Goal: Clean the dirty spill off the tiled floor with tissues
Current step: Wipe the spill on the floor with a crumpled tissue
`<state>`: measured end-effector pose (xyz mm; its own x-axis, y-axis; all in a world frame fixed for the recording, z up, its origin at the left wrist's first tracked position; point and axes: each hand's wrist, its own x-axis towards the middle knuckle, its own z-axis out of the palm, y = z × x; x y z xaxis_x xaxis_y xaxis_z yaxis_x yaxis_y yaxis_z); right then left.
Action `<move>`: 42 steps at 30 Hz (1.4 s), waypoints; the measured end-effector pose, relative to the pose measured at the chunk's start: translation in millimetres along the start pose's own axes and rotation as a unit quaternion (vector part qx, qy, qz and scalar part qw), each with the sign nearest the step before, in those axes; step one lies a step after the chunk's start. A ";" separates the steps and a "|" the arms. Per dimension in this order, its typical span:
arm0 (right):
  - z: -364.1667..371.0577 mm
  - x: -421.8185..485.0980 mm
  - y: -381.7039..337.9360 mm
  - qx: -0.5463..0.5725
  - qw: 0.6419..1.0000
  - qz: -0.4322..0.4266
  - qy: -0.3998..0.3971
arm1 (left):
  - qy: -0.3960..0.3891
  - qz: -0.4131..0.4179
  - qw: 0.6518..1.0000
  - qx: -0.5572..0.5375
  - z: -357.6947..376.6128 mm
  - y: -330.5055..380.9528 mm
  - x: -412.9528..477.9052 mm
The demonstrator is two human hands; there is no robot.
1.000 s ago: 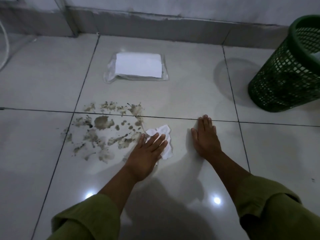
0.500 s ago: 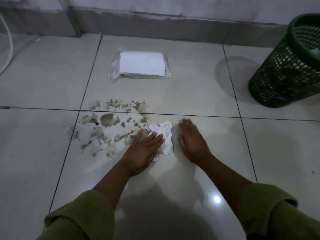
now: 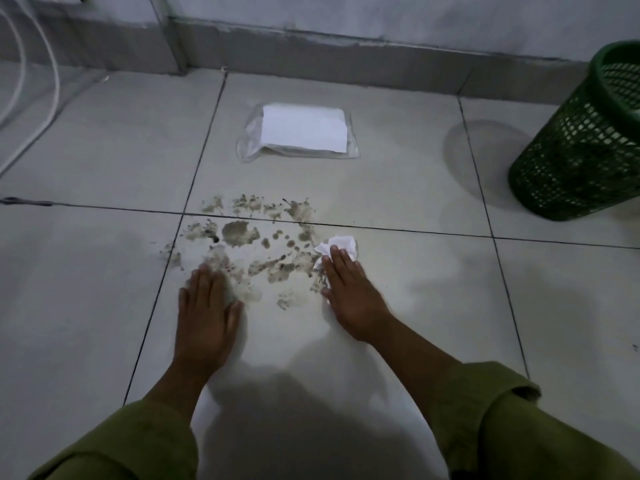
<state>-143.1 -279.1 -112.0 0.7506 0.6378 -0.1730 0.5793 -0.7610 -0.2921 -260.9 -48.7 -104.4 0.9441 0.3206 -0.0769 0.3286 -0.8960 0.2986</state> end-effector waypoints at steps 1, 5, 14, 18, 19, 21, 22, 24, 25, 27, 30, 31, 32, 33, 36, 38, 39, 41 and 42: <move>-0.5 0.3 4.0 -0.003 1.000 0.002 0.003 | -0.006 -0.007 1.000 0.000 0.7 -2.8 -1.4; -12.9 -8.0 32.6 0.000 0.995 0.092 0.029 | -0.011 -0.010 1.000 0.002 4.4 -4.8 -3.2; 9.9 -31.0 2.0 -0.038 0.971 0.218 0.085 | 0.000 0.005 1.000 -0.001 3.8 -7.4 -2.7; 21.2 -22.9 -20.6 -0.014 0.960 0.269 0.082 | -0.001 0.020 1.000 -0.005 2.2 -11.7 -1.4; 22.0 -19.7 -24.4 0.001 0.956 0.282 0.079 | 0.001 0.026 1.000 -0.009 1.8 -13.4 -0.2; 25.4 -14.2 -28.3 0.011 0.954 0.287 0.087 | 0.004 0.037 0.999 -0.014 1.1 -15.2 1.6; 24.8 -9.3 -31.4 0.015 0.955 0.284 0.086 | 0.006 0.039 0.999 -0.018 0.8 -16.7 3.6; 20.7 2.3 -40.6 0.028 0.961 0.259 0.089 | 0.009 0.041 0.999 -0.027 -0.1 -17.9 7.6; 18.6 8.6 -45.8 0.033 0.966 0.242 0.087 | 0.011 0.040 0.999 -0.032 -0.6 -18.7 10.4; 16.5 20.8 -54.2 0.040 0.972 0.224 0.063 | 0.014 0.041 0.998 -0.039 -1.5 -20.0 16.6; 12.7 35.7 -57.9 0.049 0.974 0.211 0.071 | 0.014 0.056 0.998 -0.033 -1.4 -19.7 22.0; 10.1 42.6 -59.0 0.048 0.977 0.196 0.069 | 0.015 0.060 0.998 -0.031 -1.0 -19.7 23.3; 6.8 50.3 -59.8 0.051 0.980 0.182 0.062 | 0.017 0.062 0.997 -0.030 -0.4 -19.1 23.9; 4.0 59.6 -60.9 0.059 0.981 0.175 0.051 | 0.018 0.063 0.997 -0.028 0.3 -18.9 24.9; -1.9 82.5 -66.0 0.075 0.978 0.190 0.045 | 0.018 0.060 0.998 -0.025 3.0 -20.7 26.4; -2.6 90.9 -69.4 0.064 0.977 0.195 0.061 | 0.019 0.063 0.998 -0.022 3.9 -23.0 26.6; -2.5 95.3 -69.6 0.059 0.977 0.194 0.065 | 0.018 0.064 0.998 -0.019 4.7 -24.0 26.9; -4.6 105.2 -66.7 0.057 0.979 0.186 0.064 | 0.018 0.063 0.998 -0.018 5.3 -24.3 26.9; -5.5 112.0 -64.5 0.056 0.981 0.176 0.062 | 0.017 0.061 0.998 -0.019 5.3 -24.4 27.2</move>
<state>-94.6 -159.3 -107.4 0.9348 0.3126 -0.1689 0.2432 -0.9095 -0.3372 -243.1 -19.7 -118.9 0.9752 0.2213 -0.0053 0.2099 -0.9166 0.3403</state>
